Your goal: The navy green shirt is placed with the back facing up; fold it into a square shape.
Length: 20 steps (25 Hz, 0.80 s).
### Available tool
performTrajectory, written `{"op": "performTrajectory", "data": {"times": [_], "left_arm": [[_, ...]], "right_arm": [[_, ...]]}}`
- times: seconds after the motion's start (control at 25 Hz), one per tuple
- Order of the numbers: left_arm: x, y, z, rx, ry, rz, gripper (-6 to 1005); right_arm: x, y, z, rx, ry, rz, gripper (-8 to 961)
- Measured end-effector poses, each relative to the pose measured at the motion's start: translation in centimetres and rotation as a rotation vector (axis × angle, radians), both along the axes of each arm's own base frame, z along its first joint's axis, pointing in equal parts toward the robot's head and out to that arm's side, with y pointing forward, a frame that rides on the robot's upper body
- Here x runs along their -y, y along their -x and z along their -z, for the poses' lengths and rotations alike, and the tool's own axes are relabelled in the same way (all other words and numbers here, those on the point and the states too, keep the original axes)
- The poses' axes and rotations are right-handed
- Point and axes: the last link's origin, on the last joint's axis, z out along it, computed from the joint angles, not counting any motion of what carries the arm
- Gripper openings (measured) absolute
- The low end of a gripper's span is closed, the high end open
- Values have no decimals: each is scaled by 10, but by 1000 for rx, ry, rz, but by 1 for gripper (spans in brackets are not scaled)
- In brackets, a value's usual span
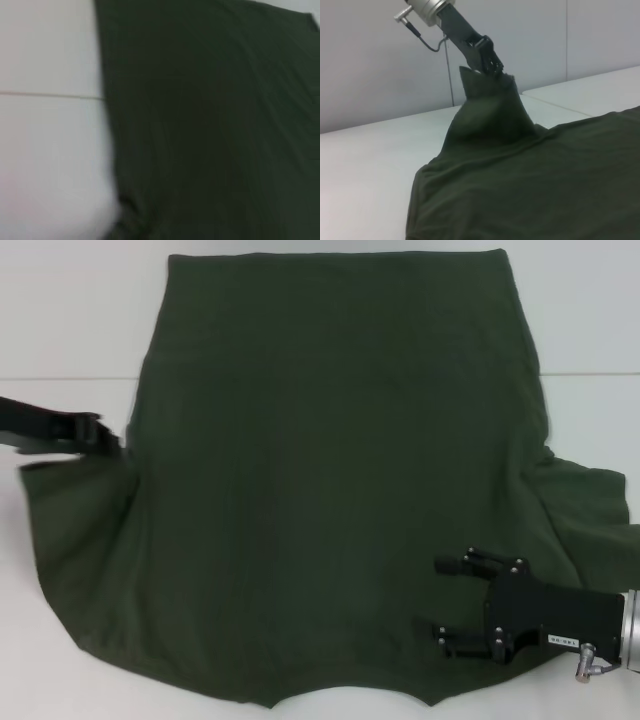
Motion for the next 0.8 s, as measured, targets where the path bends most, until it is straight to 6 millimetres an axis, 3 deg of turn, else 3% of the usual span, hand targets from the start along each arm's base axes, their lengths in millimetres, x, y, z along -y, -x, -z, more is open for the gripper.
{"op": "performTrajectory", "data": {"times": [0.16, 0.36, 0.44, 0.6, 0.8], "left_arm": [[0, -12, 28, 80, 57, -35, 49], [6, -15, 78, 270, 143, -91, 50], [8, -14, 88, 343, 150, -112, 143], [13, -6, 92, 470, 117, -128, 247], [21, 16, 76, 470, 24, -51, 342]], "right_arm": [[1, 0, 2, -4, 5, 5, 894], [2, 0, 2, -4, 6, 7, 894], [2, 0, 2, -4, 6, 7, 894], [2, 0, 2, -4, 6, 6, 895], [1, 0, 1, -14, -4, 14, 895]]}}
